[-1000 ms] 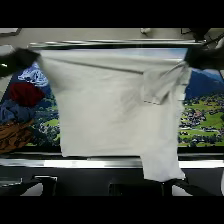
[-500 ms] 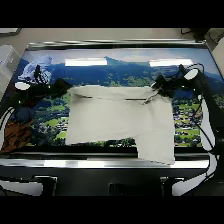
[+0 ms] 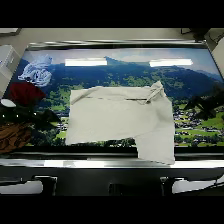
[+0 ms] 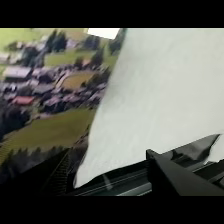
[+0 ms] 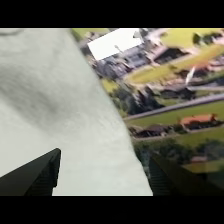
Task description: Fold the clothes and pants, and hang the long-sleeved shirts on hangers.
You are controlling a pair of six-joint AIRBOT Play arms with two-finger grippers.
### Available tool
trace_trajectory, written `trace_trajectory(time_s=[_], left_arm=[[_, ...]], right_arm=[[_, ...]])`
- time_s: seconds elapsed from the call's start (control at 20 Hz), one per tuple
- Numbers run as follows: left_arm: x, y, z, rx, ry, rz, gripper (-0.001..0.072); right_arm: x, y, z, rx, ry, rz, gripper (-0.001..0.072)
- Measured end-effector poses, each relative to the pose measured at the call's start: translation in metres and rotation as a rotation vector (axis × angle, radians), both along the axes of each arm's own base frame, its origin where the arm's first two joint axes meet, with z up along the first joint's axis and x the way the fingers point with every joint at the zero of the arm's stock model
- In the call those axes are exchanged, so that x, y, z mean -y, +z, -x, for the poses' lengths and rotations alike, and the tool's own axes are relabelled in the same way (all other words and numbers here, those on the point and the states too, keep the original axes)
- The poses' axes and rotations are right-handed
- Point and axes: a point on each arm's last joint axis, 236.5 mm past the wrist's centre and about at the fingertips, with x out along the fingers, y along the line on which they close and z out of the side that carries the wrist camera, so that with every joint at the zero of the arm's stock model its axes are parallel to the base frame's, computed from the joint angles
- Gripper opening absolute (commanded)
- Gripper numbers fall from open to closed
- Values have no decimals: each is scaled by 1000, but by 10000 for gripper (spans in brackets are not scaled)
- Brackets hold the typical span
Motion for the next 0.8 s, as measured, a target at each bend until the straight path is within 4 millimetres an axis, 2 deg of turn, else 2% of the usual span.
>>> trace_trajectory(time_s=[0.1, 0.25, 0.5, 0.6, 0.65, 0.7, 0.8], left_arm=[[7, -16, 30, -31, -8, 8, 472], [24, -31, 59, -62, -15, 62, 472], [49, -40, 75, -81, -43, 108, 430], [58, -45, 71, -63, -44, 97, 151], [60, -49, 68, -48, -41, 82, 80], [63, -50, 65, -38, -41, 75, 21], [70, -50, 63, -33, -42, 79, 22]], right_arm=[[0, -5, 22, -40, 4, -3, 602], [-2, -9, 41, -80, 14, -11, 602], [-7, -10, 52, -103, 35, -33, 602], [-8, -10, 53, -105, 38, -36, 602], [-7, -10, 53, -102, 41, -31, 602], [-6, -11, 53, -100, 40, -27, 599], [-4, -16, 53, -100, 40, -13, 567]])
